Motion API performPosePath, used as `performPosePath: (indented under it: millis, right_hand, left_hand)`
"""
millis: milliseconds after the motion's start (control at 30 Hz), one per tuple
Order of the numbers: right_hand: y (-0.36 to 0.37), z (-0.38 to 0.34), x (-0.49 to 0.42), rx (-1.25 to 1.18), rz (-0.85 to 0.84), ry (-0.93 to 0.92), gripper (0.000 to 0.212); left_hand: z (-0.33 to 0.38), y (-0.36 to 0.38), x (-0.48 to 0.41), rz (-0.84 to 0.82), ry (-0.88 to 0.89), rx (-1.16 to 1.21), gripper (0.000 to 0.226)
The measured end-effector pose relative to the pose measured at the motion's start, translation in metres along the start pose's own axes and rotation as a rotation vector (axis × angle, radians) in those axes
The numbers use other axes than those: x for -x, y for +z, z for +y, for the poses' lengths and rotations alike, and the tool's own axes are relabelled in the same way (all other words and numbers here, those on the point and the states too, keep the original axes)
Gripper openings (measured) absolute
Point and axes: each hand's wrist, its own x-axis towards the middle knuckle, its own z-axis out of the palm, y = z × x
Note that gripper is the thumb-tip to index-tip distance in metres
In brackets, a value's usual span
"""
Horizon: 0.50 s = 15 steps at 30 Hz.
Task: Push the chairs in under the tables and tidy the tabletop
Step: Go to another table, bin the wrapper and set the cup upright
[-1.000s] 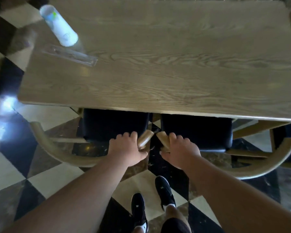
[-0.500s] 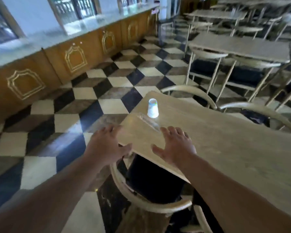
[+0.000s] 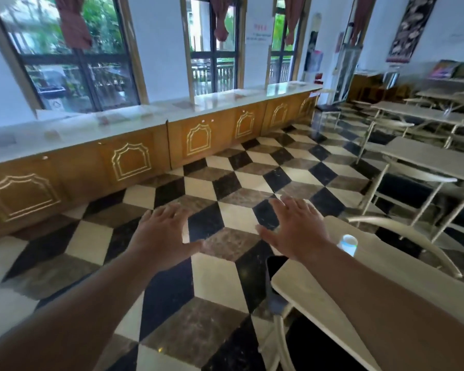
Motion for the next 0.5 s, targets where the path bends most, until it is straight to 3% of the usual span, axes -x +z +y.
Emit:
performPosePath:
  millis: [233,500]
  right_hand:
    - [-0.022,-0.069,-0.081,-0.010,0.104,-0.007,0.085]
    - [0.014,-0.063,-0.186,0.003,0.084,0.013,0.078]
  left_hand:
    - [-0.077,-0.032,-0.071,0.015,0.028,0.033,0.090]
    - [-0.101,-0.002,-0.176,-0.035,0.115,0.016,0.086]
